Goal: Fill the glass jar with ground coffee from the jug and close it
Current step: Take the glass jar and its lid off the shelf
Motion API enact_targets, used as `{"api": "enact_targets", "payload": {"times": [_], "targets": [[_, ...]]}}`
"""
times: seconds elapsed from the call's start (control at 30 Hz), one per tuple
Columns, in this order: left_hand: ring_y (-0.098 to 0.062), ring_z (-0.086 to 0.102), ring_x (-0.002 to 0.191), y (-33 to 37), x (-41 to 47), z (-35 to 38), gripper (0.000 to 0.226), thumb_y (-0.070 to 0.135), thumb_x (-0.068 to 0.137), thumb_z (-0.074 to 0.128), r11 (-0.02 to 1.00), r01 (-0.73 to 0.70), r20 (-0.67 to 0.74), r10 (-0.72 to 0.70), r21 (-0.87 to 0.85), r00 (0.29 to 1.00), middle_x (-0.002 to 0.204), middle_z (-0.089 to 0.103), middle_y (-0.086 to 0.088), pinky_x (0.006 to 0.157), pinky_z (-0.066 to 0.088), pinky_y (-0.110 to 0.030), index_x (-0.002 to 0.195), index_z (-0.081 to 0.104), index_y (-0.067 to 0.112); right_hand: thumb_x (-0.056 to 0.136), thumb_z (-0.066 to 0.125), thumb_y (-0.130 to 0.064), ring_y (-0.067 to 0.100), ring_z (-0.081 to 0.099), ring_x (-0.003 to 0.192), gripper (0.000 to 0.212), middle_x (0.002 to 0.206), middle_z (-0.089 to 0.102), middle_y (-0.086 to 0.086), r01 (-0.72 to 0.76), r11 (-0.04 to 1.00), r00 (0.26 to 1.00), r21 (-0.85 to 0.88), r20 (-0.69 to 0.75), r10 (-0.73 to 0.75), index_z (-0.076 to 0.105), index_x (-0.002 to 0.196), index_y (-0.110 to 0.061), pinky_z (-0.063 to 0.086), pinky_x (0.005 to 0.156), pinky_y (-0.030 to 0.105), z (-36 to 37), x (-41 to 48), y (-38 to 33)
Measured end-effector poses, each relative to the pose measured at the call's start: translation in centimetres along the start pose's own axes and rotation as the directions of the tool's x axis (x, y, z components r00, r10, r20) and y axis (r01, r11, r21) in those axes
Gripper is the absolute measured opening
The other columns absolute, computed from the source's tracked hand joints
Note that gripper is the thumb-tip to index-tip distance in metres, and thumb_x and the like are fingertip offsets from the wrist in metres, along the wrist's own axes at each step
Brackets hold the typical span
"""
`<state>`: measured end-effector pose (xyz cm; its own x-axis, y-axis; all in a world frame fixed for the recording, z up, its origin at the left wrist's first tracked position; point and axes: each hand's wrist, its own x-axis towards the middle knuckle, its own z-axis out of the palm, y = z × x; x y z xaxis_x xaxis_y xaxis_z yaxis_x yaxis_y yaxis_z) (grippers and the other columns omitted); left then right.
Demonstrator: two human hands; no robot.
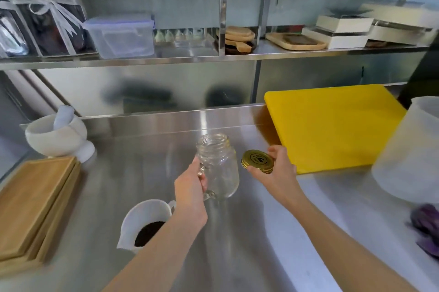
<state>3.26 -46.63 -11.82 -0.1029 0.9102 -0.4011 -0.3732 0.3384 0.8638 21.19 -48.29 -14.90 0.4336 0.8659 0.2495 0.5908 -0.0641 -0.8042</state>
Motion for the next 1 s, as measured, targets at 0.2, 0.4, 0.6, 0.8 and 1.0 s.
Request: {"api": "enact_targets", "payload": {"times": [0.2,0.4,0.6,0.8,1.0], "targets": [[-0.017,0.03,0.045,-4.2,-0.3,-2.2,0.039,0.039,0.08,0.062,0.993,0.096,-0.142,-0.087,0.062,0.986,0.037,0.034,0.006,0.053,0.025,-0.029,0.052,0.043,0.019,0.066,0.074,-0.048,0.019,0.037,0.096,0.062,0.103,0.05,-0.005,-0.11,0.99,0.989,-0.083,0.092,0.117,0.033,0.11,-0.033,0.031,0.079,0.032,0.7,-4.4,3.6],[-0.013,0.029,0.046,-7.0,-0.5,-3.8,0.036,0.037,0.084,0.059,0.987,0.103,-0.115,-0.089,0.124,0.989,0.047,0.033,0.004,0.053,0.024,-0.028,0.056,0.045,0.017,0.066,0.075,-0.047,0.014,0.036,0.09,0.061,0.099,0.047,-0.008,-0.154,0.98,0.976,-0.129,0.131,0.171,0.032,0.108,-0.034,0.036,0.085,0.034,1.5,-7.3,5.7],[-0.013,0.025,0.048,-8.6,-1.0,-4.9,0.032,0.034,0.085,0.057,0.986,0.074,-0.081,-0.063,0.148,0.995,0.051,0.029,0.0,0.053,0.022,-0.029,0.064,0.045,0.014,0.067,0.075,-0.045,0.02,0.042,0.097,0.058,0.098,0.05,-0.008,-0.155,0.981,0.967,-0.12,0.183,0.175,0.032,0.105,-0.036,0.039,0.08,0.032,1.9,-9.3,7.0],[-0.012,0.025,0.046,-9.4,-0.6,-6.1,0.032,0.034,0.087,0.054,0.978,0.022,-0.032,-0.016,0.208,0.999,0.05,0.029,0.0,0.049,0.025,-0.023,0.066,0.048,0.01,0.068,0.075,-0.044,0.016,0.043,0.094,0.055,0.1,0.052,-0.008,-0.121,0.982,0.969,-0.141,0.199,0.148,0.034,0.105,-0.035,0.035,0.083,0.031,2.3,-10.5,8.0],[-0.012,0.026,0.048,-10.1,-0.3,-7.1,0.034,0.034,0.088,0.054,0.972,-0.048,0.014,0.046,0.229,0.999,0.051,0.029,0.0,0.048,0.028,-0.018,0.065,0.044,0.01,0.073,0.07,-0.043,0.014,0.044,0.098,0.047,0.111,0.053,-0.004,0.063,0.941,0.967,-0.334,0.252,0.025,0.046,0.108,-0.025,0.026,0.083,0.027,3.0,-11.7,9.7]]}}
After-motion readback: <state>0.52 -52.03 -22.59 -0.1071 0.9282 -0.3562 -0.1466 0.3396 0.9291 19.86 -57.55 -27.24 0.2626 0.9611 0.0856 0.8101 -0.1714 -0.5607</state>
